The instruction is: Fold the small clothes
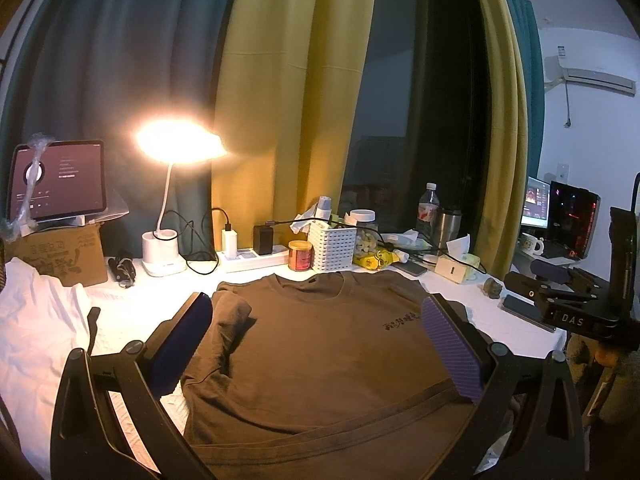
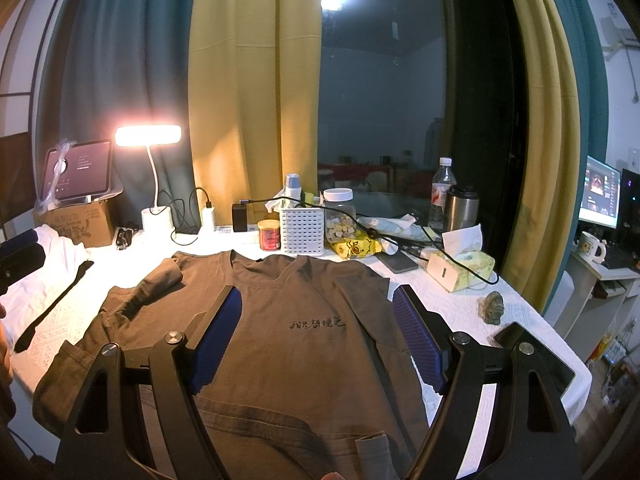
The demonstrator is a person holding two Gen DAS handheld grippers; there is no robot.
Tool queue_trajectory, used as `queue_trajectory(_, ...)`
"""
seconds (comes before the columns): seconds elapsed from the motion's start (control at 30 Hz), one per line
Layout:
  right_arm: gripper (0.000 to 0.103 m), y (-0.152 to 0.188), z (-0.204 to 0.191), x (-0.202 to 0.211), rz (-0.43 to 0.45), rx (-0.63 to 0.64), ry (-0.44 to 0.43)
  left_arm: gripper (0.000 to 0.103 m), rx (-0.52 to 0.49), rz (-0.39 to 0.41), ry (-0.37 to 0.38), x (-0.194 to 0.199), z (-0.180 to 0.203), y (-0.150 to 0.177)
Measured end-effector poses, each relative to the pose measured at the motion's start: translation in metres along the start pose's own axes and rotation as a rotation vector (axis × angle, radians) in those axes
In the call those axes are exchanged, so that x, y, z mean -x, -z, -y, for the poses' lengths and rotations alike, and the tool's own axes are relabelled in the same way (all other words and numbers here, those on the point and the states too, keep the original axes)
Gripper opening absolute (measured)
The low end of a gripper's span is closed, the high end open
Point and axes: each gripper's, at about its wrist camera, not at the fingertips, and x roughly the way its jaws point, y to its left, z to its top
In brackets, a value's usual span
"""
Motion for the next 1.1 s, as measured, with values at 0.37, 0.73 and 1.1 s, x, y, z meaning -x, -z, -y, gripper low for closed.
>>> queue_trajectory(0.37,0.081,-0.001,0.000,-0.001,-0.001,0.000,0.000,0.102,0.000,-0.002,0.000,0.000,0.000,0.000)
queue_trajectory(0.73,0.081,0.006,0.004,-0.016,-0.029,-0.009,0.001,0.102,-0.002,-0.038,0.001,-0.014,-0.003,-0.002)
queue_trajectory(1.1,0.081,0.001,0.020,-0.039,-0.070,-0.028,0.012,0.102,-0.004,-0.078,-0.002,-0.038,-0.004,-0.010)
